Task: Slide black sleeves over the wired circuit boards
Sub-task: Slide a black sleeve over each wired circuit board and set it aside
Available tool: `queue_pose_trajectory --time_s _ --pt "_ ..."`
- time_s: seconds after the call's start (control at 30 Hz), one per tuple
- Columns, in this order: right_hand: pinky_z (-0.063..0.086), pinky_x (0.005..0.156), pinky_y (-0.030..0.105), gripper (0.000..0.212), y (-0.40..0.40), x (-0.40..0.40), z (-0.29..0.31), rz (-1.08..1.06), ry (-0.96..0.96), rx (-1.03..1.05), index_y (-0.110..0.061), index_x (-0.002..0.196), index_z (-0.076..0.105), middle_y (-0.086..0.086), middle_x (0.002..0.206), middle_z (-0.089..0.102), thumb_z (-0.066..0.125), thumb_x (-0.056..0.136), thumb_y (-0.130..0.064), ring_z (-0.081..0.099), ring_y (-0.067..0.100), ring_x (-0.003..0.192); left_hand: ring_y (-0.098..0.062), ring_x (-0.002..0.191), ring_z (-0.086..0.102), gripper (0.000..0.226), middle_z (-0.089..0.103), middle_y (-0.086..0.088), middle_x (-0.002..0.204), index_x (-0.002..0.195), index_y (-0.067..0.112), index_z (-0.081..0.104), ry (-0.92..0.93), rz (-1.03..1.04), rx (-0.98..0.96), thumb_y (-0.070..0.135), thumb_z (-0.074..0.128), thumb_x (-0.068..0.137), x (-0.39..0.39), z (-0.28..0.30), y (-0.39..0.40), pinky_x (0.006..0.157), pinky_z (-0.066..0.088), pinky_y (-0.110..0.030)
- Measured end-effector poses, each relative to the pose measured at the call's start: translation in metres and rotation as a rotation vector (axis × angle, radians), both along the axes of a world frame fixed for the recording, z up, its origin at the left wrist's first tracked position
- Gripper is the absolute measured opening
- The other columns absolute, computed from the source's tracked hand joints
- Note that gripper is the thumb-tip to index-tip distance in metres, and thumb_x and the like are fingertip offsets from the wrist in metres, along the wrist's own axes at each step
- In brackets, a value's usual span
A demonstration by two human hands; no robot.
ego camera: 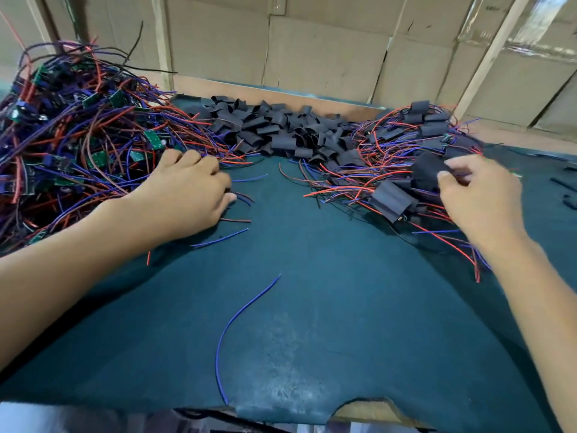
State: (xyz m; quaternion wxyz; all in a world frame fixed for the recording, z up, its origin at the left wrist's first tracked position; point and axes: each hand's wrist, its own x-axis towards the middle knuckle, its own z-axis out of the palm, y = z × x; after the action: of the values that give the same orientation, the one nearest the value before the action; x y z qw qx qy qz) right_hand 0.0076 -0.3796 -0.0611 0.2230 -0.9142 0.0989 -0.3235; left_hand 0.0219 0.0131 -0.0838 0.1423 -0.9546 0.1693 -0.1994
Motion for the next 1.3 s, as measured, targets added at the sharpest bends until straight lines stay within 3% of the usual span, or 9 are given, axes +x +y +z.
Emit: queue_pose_trajectory --time_s 0.17,0.33,0.43,0.6,0.7,0.8,1.07,1.2,1.3 --pt "0.036 0.112 0.052 0.044 0.004 0.003 -0.003 -0.049 0.043 0.014 -0.016 0.138 0.060 0.012 0.136 0.062 0.060 0.095 -0.025 0.055 0.036 0.127 -0.030 0.110 0.047 0.024 0.056 -0.003 0.110 0.119 0.028 0.065 0.072 -0.042 -0.033 0.035 0.052 0.100 0.008 0.006 0.003 0.091 0.036 -0.043" --pt "0.032 0.104 0.051 0.044 0.023 -0.004 0.005 0.020 -0.176 -0.037 -0.022 0.138 0.057 0.004 0.134 0.061 0.059 0.094 -0.027 0.050 0.034 0.126 -0.031 0.098 0.048 0.004 0.057 -0.001 0.098 0.095 0.023 0.066 -0.028 -0.182 -0.035 0.024 0.066 0.091 0.007 0.006 0.011 0.081 0.038 -0.047" --pt "0.032 0.104 0.047 0.039 0.041 -0.012 0.004 0.164 -0.304 -0.050 -0.020 0.133 0.061 -0.001 0.124 0.066 0.060 0.094 -0.023 0.054 0.030 0.121 -0.034 0.092 0.050 0.015 0.055 -0.009 0.097 0.090 0.014 0.062 -0.163 -0.253 0.023 0.024 0.051 0.092 0.000 0.001 0.008 0.074 0.039 -0.048" --pt "0.040 0.102 0.057 0.023 0.088 -0.026 -0.002 0.404 -0.333 -0.148 -0.021 0.115 0.074 -0.020 0.098 0.068 0.065 0.094 -0.022 0.066 0.021 0.103 -0.029 0.086 0.049 0.013 0.055 0.002 0.088 0.094 0.018 0.050 -0.214 -0.459 -0.062 0.020 0.040 0.101 -0.006 0.005 -0.003 0.081 0.040 -0.045" --pt "0.043 0.101 0.058 0.024 0.112 -0.036 -0.005 0.655 -0.175 -0.039 -0.026 0.112 0.076 -0.027 0.094 0.070 0.067 0.093 -0.037 0.068 0.002 0.099 -0.025 0.085 0.051 0.017 0.056 0.006 0.085 0.096 0.017 0.054 -0.191 -0.556 -0.140 0.021 0.040 0.105 -0.011 0.011 -0.009 0.088 0.042 -0.045" --pt "0.044 0.101 0.052 0.030 0.130 -0.043 -0.016 0.807 -0.022 0.009 -0.024 0.115 0.075 -0.020 0.096 0.074 0.072 0.091 -0.041 0.069 0.002 0.093 -0.025 0.082 0.053 0.019 0.059 0.004 0.083 0.098 0.013 0.060 -0.187 -0.615 -0.185 0.019 0.043 0.105 -0.016 0.017 -0.013 0.089 0.044 -0.045" --pt "0.047 0.081 0.028 0.011 0.132 -0.042 -0.021 0.804 0.007 0.059 -0.018 0.098 0.081 -0.006 0.082 0.073 0.071 0.094 -0.014 0.064 0.013 0.082 -0.028 0.081 0.060 0.020 0.063 -0.002 0.090 0.114 0.009 0.063 -0.099 -0.751 -0.152 0.022 0.052 0.103 -0.033 0.010 -0.033 0.078 0.048 -0.046" --pt "0.047 0.077 0.035 0.010 0.111 -0.035 -0.007 0.744 -0.097 -0.150 -0.010 0.096 0.081 0.004 0.081 0.073 0.071 0.093 -0.008 0.064 0.025 0.078 -0.027 0.106 0.059 0.057 0.063 -0.001 0.116 0.150 0.018 0.034 0.033 -0.514 -0.130 0.044 0.049 0.101 -0.032 0.003 -0.035 0.089 0.048 -0.044" --pt "0.049 0.079 0.035 0.011 0.089 -0.034 0.009 0.672 -0.302 -0.188 -0.006 0.097 0.079 0.007 0.085 0.073 0.068 0.095 -0.010 0.063 0.029 0.080 -0.028 0.110 0.059 0.055 0.064 -0.001 0.118 0.148 0.019 0.036 0.078 -0.436 -0.200 0.045 0.043 0.100 -0.026 0.002 -0.028 0.093 0.048 -0.045"
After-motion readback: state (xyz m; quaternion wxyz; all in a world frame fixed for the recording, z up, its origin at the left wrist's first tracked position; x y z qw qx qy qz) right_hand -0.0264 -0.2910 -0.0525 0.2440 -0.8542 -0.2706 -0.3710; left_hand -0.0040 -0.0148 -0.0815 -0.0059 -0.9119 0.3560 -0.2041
